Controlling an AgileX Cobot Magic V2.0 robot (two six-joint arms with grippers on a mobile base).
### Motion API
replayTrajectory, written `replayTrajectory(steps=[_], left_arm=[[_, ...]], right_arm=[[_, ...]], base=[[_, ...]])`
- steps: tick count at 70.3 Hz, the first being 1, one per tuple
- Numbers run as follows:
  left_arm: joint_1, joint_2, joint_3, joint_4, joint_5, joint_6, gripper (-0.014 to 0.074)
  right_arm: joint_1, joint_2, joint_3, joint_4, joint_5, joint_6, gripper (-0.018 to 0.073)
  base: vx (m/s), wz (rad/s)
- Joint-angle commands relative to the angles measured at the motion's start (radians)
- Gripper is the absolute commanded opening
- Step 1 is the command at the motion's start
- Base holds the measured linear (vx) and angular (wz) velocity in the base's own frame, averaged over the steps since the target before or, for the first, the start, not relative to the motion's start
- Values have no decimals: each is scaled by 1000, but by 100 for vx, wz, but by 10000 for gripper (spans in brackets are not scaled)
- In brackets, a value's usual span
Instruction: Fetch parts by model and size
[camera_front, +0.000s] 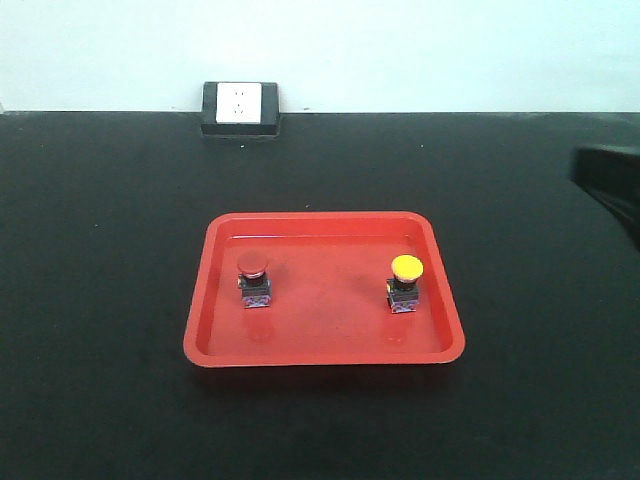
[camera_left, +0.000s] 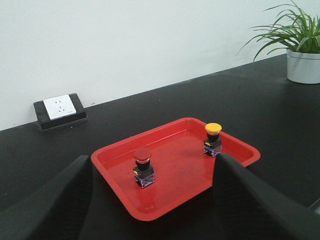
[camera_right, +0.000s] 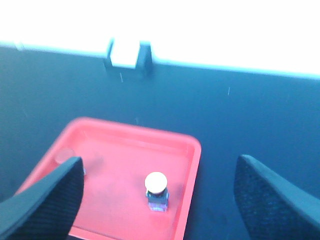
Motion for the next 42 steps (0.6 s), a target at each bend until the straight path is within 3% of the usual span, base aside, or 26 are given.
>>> replayTrajectory(steps=[1,15,32,42], left_arm=[[-8,14,-23,-10,-83,1,495],[-8,14,-23,-10,-83,1,495],[-8,14,-23,-10,-83,1,495],[-8,14,-23,-10,-84,1,491]], right_arm=[[-3,-139,67,-13,-105,-7,573],[-3,-385,247,1,-105,-17,573],[-3,-603,407,166,-124,-182,566],[-3,-660,463,212,-144,-244,540]], base=[[0,0],[0,0],[0,0],[0,0]])
